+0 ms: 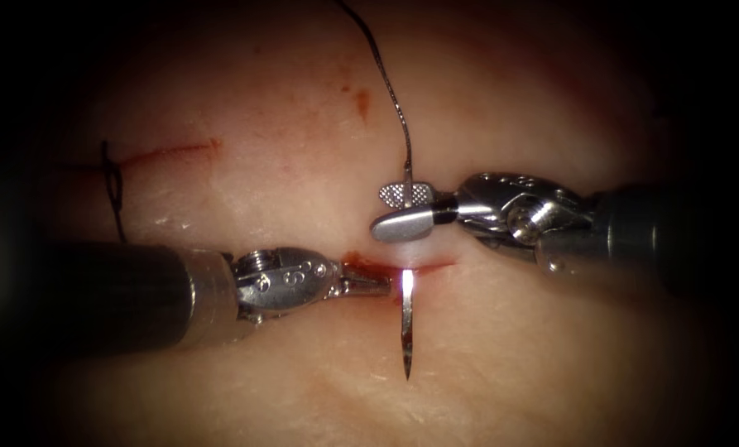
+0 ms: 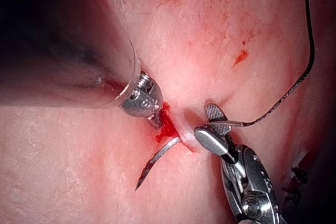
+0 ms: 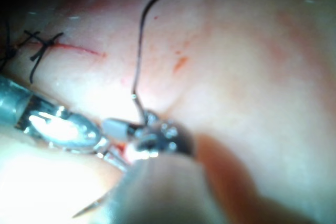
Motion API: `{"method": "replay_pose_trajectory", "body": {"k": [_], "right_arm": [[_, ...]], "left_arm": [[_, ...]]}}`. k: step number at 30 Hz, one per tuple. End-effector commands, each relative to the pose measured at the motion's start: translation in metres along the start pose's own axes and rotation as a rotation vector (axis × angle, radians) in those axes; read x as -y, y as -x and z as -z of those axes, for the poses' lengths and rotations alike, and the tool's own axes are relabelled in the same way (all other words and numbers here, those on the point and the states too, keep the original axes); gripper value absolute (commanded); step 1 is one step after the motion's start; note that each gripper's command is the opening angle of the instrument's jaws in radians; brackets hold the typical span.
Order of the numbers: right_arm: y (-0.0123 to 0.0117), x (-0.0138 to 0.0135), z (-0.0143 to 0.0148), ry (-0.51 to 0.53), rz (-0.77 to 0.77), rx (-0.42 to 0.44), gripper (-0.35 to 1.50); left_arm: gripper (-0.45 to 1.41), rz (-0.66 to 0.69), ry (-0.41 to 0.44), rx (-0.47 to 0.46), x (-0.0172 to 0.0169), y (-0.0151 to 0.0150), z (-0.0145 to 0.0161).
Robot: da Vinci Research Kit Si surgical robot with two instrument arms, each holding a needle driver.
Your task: Wound Closure
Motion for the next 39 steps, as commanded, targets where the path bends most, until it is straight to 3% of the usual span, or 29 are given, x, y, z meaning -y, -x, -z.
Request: {"method": "replay_pose_trajectory", "body": {"k": [1,9,18,29,35,39], "right_arm": [[0.0006,-0.001,-0.0001,0.016,0.029,0.021,0.94],[0.0006,-0.0023,0.0044,0.103,0.081,0.049,1.18],[-0.0004,-0.0016,0.0096,0.15,0.108,0.019,1.25],[0.0002,-0.0021,0.0101,0.166,0.136,-0.001,1.23],[0.001,-0.0025,0.0098,0.166,0.143,-0.006,1.21],[0.0013,-0.0027,0.0095,0.169,0.147,-0.007,1.21]], "left_arm": [[-0.38,-0.021,0.002,0.0,-0.0006,0.0004,-0.0008],[-0.31,-0.15,0.014,-0.041,-0.003,0.0001,-0.001],[0.24,-0.316,0.033,-0.104,-0.0067,-0.0031,-0.001],[0.58,-0.502,0.083,-0.135,-0.0112,-0.0053,-0.0007],[0.68,-0.579,0.073,-0.2,-0.0113,-0.0069,-0.0001],[0.86,-0.589,0.067,-0.205,-0.0109,-0.0075,-0.0002]]}}
